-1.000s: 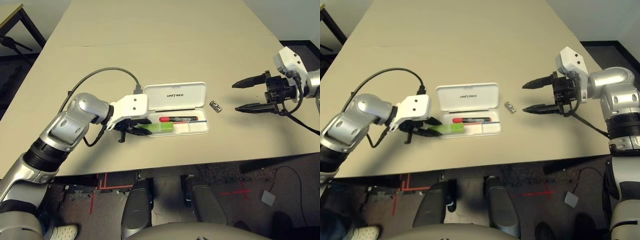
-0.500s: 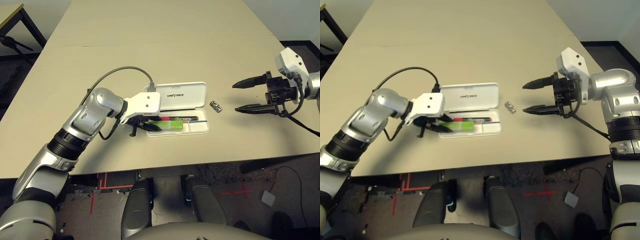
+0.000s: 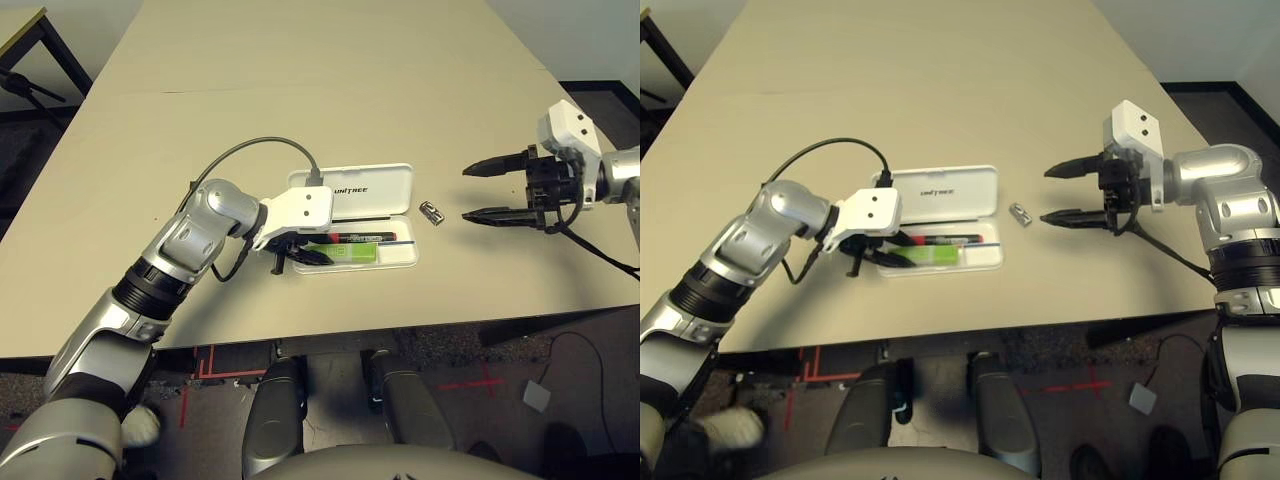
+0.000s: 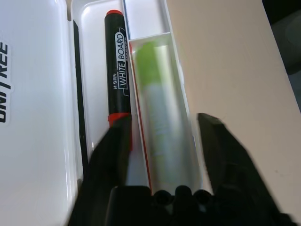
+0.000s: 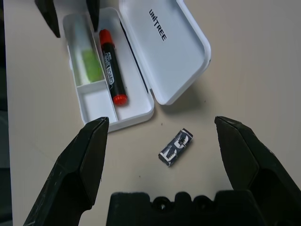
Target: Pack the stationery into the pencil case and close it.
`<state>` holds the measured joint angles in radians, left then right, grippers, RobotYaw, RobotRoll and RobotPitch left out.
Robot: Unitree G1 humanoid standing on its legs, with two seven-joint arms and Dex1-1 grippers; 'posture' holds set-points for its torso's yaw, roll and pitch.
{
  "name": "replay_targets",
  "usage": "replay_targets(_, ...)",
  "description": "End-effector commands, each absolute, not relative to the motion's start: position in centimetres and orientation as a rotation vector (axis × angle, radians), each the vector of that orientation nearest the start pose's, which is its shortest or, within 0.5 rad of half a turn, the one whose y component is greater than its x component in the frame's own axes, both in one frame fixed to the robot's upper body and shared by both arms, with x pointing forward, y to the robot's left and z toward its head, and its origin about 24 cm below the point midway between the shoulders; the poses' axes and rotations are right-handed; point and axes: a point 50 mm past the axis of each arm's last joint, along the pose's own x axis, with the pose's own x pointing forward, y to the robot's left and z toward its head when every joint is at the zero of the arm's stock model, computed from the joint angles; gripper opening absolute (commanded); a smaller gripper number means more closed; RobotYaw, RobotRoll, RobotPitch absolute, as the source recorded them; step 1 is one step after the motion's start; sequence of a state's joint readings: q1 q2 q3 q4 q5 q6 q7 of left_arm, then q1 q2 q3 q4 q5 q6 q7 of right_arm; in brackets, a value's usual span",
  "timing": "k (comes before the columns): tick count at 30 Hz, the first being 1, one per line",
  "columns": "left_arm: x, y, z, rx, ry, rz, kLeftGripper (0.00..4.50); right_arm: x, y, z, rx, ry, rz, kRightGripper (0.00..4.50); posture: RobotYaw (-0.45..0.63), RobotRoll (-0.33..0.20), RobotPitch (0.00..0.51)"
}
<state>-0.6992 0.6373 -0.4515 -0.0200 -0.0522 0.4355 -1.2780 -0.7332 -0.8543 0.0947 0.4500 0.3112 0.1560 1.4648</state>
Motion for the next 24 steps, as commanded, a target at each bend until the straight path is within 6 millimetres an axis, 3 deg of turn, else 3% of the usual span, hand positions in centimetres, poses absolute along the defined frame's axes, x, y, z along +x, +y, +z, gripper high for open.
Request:
replay_targets(1, 29.8, 11.7, 14.3, 0.787, 0.390, -1.448, 4.03, 31.9, -25.0, 19.6, -0.499, 0.226, 1.212, 4.50, -0.08, 0.000, 0.164)
replay_targets(2, 29.8, 11.8, 14.2, 0.785, 0.392, -1.445, 4.41, 31.9, -24.9, 19.5, -0.497, 0.230, 1.208, 4.50, -0.08, 0.000, 0.164)
replay_targets(3, 29.8, 11.8, 14.2, 0.785, 0.393, -1.445, 4.49, 32.1, -24.9, 19.3, -0.495, 0.246, 1.182, 4.50, -0.08, 0.000, 0.165)
replay_targets(10, 29.5, 12.9, 15.0, 0.749, 0.375, -1.429, 4.49, 32.5, -24.3, 17.6, -0.460, 0.336, 1.105, 4.50, -0.06, 0.000, 0.176)
replay_targets(15, 29.1, 14.7, 16.2, 0.716, 0.367, -1.401, 4.49, 33.2, -24.2, 16.2, -0.465, 0.410, 0.983, 4.50, -0.05, 0.000, 0.179)
replay_targets(24, 28.2, 17.7, 17.2, 0.644, 0.375, -1.337, 4.49, 33.5, -23.0, 14.6, -0.402, 0.521, 0.918, 4.50, -0.02, 0.000, 0.179)
